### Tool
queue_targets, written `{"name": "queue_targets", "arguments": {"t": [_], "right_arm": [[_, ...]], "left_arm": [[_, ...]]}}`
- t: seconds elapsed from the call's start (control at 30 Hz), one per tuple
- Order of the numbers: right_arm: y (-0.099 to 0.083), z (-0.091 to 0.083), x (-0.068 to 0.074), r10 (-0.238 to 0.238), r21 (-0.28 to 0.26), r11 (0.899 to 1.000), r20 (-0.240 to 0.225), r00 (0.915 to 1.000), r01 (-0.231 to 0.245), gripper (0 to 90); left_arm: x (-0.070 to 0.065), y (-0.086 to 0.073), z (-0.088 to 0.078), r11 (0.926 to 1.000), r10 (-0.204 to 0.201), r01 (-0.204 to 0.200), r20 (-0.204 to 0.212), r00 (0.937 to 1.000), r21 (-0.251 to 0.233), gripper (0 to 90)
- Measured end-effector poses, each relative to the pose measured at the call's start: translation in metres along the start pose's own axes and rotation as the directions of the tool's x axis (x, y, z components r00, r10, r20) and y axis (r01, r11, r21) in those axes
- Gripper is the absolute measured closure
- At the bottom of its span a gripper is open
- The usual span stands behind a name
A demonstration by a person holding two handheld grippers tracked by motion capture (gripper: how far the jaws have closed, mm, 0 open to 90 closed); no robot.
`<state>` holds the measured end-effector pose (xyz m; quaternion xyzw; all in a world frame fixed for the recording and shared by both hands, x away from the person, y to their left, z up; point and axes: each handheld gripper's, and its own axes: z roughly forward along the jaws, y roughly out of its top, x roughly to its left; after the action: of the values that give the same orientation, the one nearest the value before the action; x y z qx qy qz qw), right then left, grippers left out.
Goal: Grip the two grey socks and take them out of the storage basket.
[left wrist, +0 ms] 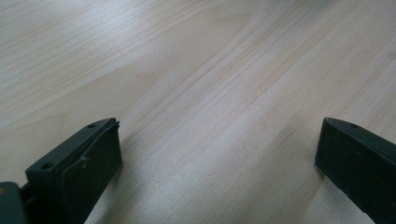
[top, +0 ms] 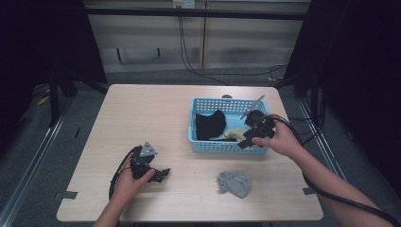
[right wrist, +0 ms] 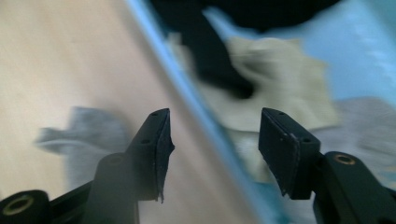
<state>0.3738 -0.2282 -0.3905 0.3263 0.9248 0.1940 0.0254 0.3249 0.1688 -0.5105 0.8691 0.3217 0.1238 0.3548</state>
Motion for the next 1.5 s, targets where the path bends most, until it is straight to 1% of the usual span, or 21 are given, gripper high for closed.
{"name": "queue_targets", "arguments": {"t": [0.03, 0.07, 0.17, 0.3, 0.33, 0.4, 0.63, 0.7, 0.8, 0.9, 0.93, 0.97, 1.03, 1.07, 1.1, 1.17, 1.2, 1.3, 1.33, 1.4, 1.5], "right_arm": [[0.002, -0.001, -0.005, 0.006, 0.006, 1.0, 0.004, 1.0, -0.006, 44.9], [0.003, -0.001, -0.011, 0.024, -0.004, 1.0, -0.011, 0.9996, -0.024, 44.9], [0.007, -0.002, -0.023, 0.056, -0.002, 0.998, 0.02, 0.9982, -0.056, 44.9], [0.009, 0.003, -0.034, 0.073, 0.028, 0.997, 0.071, 0.9948, -0.075, 45.0], [0.008, 0.004, -0.037, 0.082, 0.03, 0.996, 0.074, 0.9939, -0.085, 45.2], [0.006, 0.01, -0.046, 0.108, 0.042, 0.993, 0.089, 0.9901, -0.112, 45.3], [-0.003, 0.032, -0.069, 0.137, 0.099, 0.984, 0.137, 0.9811, -0.151, 45.2], [-0.005, 0.038, -0.072, 0.149, 0.126, 0.978, 0.134, 0.9797, -0.166, 45.2], [-0.007, 0.044, -0.073, 0.148, 0.153, 0.974, 0.127, 0.9807, -0.167, 44.5], [-0.009, 0.053, -0.071, 0.133, 0.188, 0.97, 0.122, 0.9836, -0.155, 44.5], [-0.008, 0.055, -0.068, 0.114, 0.207, 0.968, 0.14, 0.9836, -0.141, 44.9], [-0.008, 0.056, -0.068, 0.1, 0.217, 0.968, 0.142, 0.9848, -0.13, 46.3], [-0.007, 0.062, -0.066, 0.113, 0.227, 0.964, 0.123, 0.9859, -0.139, 47.9], [-0.007, 0.065, -0.065, 0.115, 0.232, 0.962, 0.129, 0.9849, -0.143, 50.6], [-0.007, 0.067, -0.065, 0.119, 0.24, 0.96, 0.12, 0.9857, -0.145, 56.6], [-0.006, 0.068, -0.066, 0.142, 0.223, 0.962, 0.094, 0.9853, -0.16, 69.7], [-0.006, 0.069, -0.066, 0.162, 0.225, 0.958, 0.084, 0.9832, -0.177, 74.4], [-0.004, 0.068, -0.065, 0.155, 0.242, 0.955, 0.089, 0.9839, -0.172, 85.9], [-0.003, 0.067, -0.066, 0.146, 0.241, 0.957, 0.091, 0.9851, -0.164, 88.7], [-0.001, 0.062, -0.065, 0.148, 0.228, 0.96, 0.082, 0.9856, -0.163, 89.4], [0.005, 0.051, -0.066, 0.145, 0.214, 0.963, 0.088, 0.9854, -0.161, 89.9]], "left_arm": [[0.0, 0.0, 0.0, 1.0, 0.001, -0.001, 0.0, 1.0, 0.0, 0.0], [0.0, 0.0, 0.0, 1.0, 0.0, 0.0, 0.0, 1.0, 0.0, 0.0], [0.0, 0.0, 0.0, 1.0, -0.006, 0.006, -0.001, 1.0, -0.007, 0.0], [0.0, 0.0, 0.0, 1.0, -0.006, 0.006, -0.001, 1.0, -0.007, 0.0], [0.0, 0.0, 0.001, 0.9999, -0.008, 0.008, -0.001, 1.0, -0.008, 0.0], [0.0, 0.0, 0.001, 0.9999, -0.008, 0.008, -0.001, 1.0, -0.008, 0.0], [-0.001, 0.0, 0.001, 0.9999, -0.013, 0.013, 0.002, 0.9999, -0.009, 0.0], [-0.001, 0.0, 0.001, 0.9999, -0.01, 0.01, 0.0, 1.0, -0.009, 0.0], [-0.001, 0.0, 0.001, 0.9999, -0.012, 0.012, 0.003, 0.9999, -0.007, 0.0], [-0.001, 0.0, 0.001, 0.9999, -0.014, 0.014, 0.003, 0.9999, -0.009, 0.0], [0.0, 0.0, 0.001, 0.9999, -0.01, 0.01, 0.001, 0.9999, -0.006, 0.0], [0.0, 0.0, 0.001, 0.9999, -0.009, 0.009, -0.001, 1.0, -0.004, 0.0], [0.0, 0.0, 0.001, 1.0, -0.009, 0.009, 0.0, 1.0, -0.004, 0.0], [0.0, 0.0, 0.001, 1.0, -0.008, 0.008, -0.001, 1.0, -0.002, 0.0], [0.0, 0.0, 0.001, 1.0, -0.008, 0.008, -0.001, 1.0, -0.002, 0.0], [0.0, 0.0, 0.001, 1.0, -0.008, 0.008, -0.001, 1.0, -0.002, 0.0], [0.0, 0.001, 0.001, 1.0, -0.008, 0.008, -0.001, 1.0, -0.002, 0.0], [0.0, 0.001, 0.001, 1.0, -0.008, 0.008, -0.001, 1.0, -0.002, 0.0], [0.0, 0.001, 0.001, 1.0, -0.008, 0.008, -0.001, 1.0, -0.002, 0.0], [0.0, 0.001, 0.001, 1.0, -0.008, 0.008, -0.001, 1.0, -0.002, 0.0], [0.0, 0.001, 0.001, 1.0, -0.007, 0.007, -0.001, 1.0, -0.003, 0.0]]}}
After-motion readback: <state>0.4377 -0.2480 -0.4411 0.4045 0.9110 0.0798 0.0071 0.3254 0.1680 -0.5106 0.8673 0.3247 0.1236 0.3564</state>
